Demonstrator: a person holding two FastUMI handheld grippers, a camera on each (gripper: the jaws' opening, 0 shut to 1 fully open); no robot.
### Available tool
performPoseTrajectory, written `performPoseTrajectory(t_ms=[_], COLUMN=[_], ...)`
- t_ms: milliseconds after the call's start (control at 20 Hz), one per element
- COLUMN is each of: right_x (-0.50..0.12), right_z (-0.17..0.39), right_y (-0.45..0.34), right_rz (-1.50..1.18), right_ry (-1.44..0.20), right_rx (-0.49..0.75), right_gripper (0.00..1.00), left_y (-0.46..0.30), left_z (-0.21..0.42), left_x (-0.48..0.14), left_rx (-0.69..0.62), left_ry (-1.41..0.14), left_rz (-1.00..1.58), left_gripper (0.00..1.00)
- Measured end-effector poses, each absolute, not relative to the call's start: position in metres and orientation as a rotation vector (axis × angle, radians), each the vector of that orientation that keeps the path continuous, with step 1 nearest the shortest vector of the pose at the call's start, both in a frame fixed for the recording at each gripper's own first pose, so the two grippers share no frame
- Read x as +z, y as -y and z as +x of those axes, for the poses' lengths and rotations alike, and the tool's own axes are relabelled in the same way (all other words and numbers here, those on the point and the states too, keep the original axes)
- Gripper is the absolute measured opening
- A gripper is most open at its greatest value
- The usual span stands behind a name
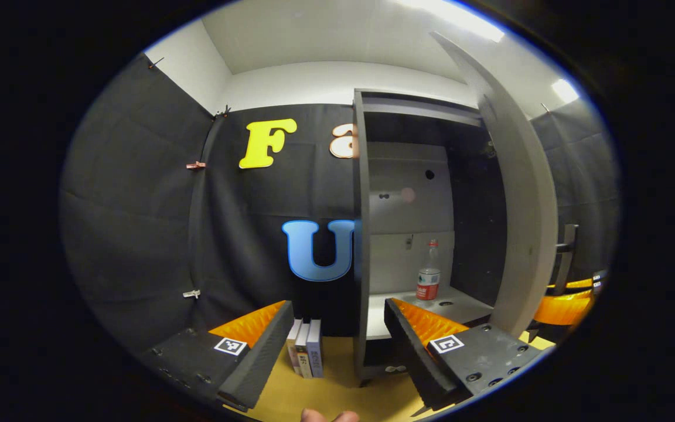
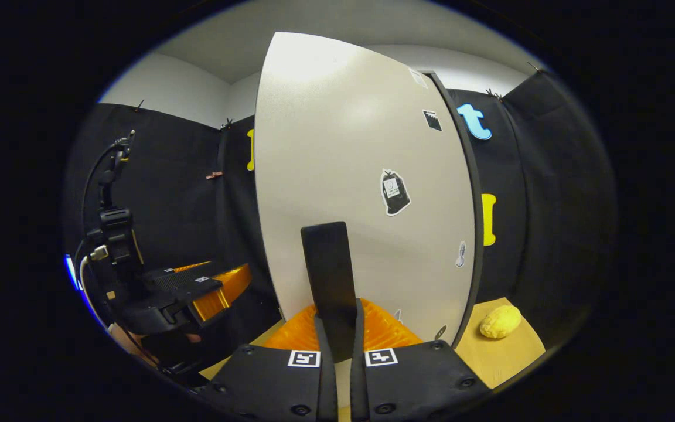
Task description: Open the cabinet door with the right hand, grasp the bottle in the cabinet with the left hand and place it on the coaster, then close the cabinet door with the right hand.
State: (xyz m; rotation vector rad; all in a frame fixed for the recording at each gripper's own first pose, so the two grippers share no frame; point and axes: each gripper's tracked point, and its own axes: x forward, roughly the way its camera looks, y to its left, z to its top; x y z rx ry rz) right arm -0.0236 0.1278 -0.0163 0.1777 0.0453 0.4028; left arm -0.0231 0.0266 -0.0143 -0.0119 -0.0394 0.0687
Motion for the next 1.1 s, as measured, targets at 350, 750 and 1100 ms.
performPoseTrajectory(t_ms=[350,750,1100], right_x=[-0.019,-0.022,-0.022], right_z=[-0.048,-0.053,-0.059], right_y=[-0.062,0.021,0.083], right_rz=[0.152,0.098,0.131], right_ry=[-0.055,-0.073,-0.072], right_rx=[0.316,0.165,0.054], right_gripper=[0.12,0.11,0.06], left_y=[0.027,0.088,0.119], left_z=[-0.013,-0.003,0.012], left_x=[-0.014,-0.003,0.005], left_rx=[0.031,-0.001,-0.004], left_ry=[0.031,0.053,0.060], left_rz=[-0.014,-0.023,-0.009], left_gripper=[0.97,0.98,0.98])
